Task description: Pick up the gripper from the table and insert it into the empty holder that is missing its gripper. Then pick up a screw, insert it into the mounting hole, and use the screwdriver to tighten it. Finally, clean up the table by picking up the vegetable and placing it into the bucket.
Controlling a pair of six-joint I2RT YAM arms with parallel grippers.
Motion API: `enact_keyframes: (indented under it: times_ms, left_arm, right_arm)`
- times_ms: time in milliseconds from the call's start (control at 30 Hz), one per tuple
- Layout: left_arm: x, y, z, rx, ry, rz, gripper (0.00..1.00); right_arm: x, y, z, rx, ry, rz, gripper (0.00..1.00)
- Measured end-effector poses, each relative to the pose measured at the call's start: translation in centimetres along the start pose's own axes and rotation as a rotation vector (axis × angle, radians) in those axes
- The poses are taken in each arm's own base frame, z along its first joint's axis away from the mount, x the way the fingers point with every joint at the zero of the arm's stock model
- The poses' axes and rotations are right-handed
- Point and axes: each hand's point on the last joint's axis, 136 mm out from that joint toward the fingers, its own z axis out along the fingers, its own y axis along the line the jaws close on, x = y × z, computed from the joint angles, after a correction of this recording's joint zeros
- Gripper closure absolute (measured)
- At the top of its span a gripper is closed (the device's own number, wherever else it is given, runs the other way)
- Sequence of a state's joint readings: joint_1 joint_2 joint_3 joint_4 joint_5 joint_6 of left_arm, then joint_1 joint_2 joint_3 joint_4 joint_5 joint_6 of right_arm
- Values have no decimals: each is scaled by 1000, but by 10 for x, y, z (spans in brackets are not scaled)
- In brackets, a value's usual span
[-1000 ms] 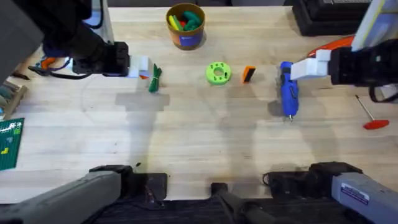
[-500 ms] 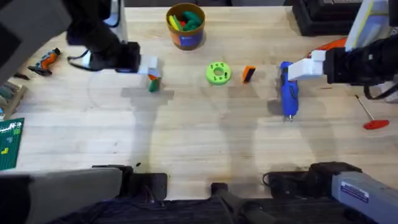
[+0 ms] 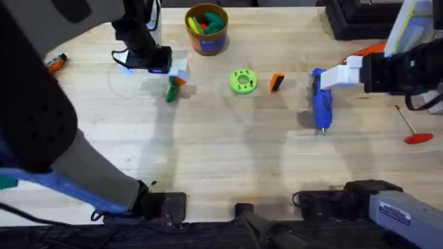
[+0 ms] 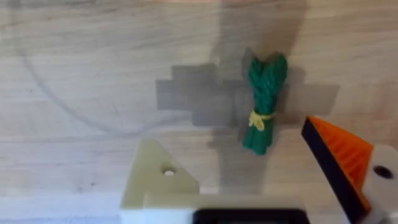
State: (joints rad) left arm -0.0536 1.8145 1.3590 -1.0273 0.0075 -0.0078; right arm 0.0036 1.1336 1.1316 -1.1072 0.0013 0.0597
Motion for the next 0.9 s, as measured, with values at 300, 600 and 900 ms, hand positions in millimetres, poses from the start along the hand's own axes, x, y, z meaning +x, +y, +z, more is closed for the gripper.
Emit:
enact_keyframes:
  times_ms: [300,600,900]
  left_arm:
    - [-12,0,18,0,-12,0,15]
    - [-12,0,32,0,14,0,15]
    - [-10,-3,42,20,42,0,56]
  right_arm:
    - [0,0,0,0,0,0,10]
    - [0,0,0,0,0,0,12]
    - [0,0,0,0,0,0,12]
